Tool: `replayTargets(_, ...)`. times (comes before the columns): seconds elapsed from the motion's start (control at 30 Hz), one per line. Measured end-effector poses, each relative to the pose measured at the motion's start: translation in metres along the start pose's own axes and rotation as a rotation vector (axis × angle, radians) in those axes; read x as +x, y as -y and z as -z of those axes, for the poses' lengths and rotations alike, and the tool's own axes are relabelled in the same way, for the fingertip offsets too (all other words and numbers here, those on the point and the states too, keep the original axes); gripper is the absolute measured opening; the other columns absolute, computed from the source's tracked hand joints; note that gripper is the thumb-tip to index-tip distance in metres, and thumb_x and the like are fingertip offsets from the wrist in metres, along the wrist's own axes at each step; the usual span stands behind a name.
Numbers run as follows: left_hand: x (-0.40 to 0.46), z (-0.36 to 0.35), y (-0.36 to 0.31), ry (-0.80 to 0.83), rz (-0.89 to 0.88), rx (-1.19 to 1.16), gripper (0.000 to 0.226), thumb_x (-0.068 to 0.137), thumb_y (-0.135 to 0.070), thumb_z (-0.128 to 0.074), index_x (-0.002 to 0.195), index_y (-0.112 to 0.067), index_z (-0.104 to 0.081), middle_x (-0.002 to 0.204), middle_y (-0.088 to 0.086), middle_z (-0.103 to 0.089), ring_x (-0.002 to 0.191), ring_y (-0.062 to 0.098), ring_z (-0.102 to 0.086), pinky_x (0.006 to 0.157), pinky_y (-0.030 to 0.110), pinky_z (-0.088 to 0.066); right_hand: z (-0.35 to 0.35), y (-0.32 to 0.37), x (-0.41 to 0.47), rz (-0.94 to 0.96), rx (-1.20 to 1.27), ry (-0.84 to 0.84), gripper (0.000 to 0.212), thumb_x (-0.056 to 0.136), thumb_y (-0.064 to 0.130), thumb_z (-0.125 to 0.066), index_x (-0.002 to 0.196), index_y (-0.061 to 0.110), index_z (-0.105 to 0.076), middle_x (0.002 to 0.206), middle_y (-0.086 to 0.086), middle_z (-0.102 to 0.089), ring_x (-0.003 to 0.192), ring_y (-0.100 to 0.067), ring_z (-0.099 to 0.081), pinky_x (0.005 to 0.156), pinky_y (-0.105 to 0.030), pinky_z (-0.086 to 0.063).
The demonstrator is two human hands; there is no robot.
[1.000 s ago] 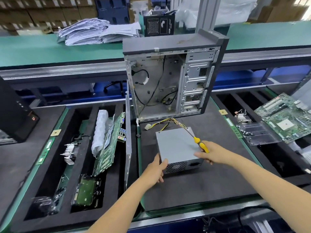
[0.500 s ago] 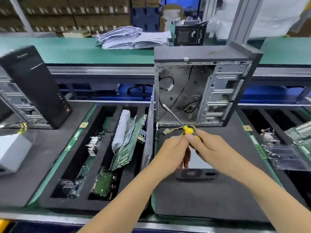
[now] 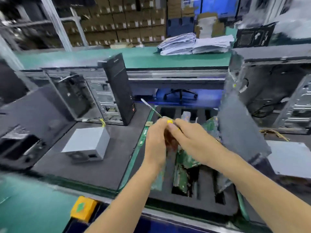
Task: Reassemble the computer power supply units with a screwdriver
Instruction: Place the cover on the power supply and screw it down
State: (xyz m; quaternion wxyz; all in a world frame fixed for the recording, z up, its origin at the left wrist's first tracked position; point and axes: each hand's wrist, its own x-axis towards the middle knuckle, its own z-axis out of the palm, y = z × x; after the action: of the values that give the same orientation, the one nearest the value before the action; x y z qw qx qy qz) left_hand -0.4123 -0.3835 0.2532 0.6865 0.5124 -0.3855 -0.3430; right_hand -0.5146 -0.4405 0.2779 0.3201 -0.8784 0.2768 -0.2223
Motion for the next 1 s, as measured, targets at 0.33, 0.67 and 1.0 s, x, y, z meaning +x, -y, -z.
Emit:
replayTargets(0.33,0.019,0.207,-0.009,-0.261,0.074,0.305,0.035,0.099,-0.018,-0.04,0.069,-0.012,-0.057,0.065,-0.002,-0.056,0.064,0.012,-0.054,0.059,0.028,-0.043,-0.165,0.095,0.092,0.028,0.042,0.169,0.029,0.102,0.032,-0.033,0.128,0.025,-0.045,0.069,0.006,-0.054,0.061,-0.014,-0.05,0.062,-0.032,-0.04)
replayTargets(0.67,0.01,0.324,0.003,-0.498,0.261,0.438,0.046,0.096,-0.024,-0.045,0.051,-0.02,-0.037,0.052,0.0,-0.038,0.051,0.015,-0.035,0.051,0.029,-0.03,-0.255,0.134,0.149,0.154,-0.118,0.47,0.028,0.101,0.037,-0.037,0.075,0.027,-0.038,0.082,-0.005,-0.058,0.056,-0.016,-0.05,0.06,-0.035,-0.045)
replayTargets(1.0,-0.053,0.445,0.066,-0.629,0.696,0.557,0.05,0.096,-0.016,-0.035,0.051,-0.001,-0.051,0.04,0.014,-0.052,0.032,0.019,-0.044,0.043,0.024,-0.036,-0.389,0.153,0.162,0.159,-0.258,0.808,0.028,0.095,0.036,-0.05,0.087,0.009,-0.053,0.094,-0.015,-0.063,0.08,-0.027,-0.057,0.062,-0.034,-0.044)
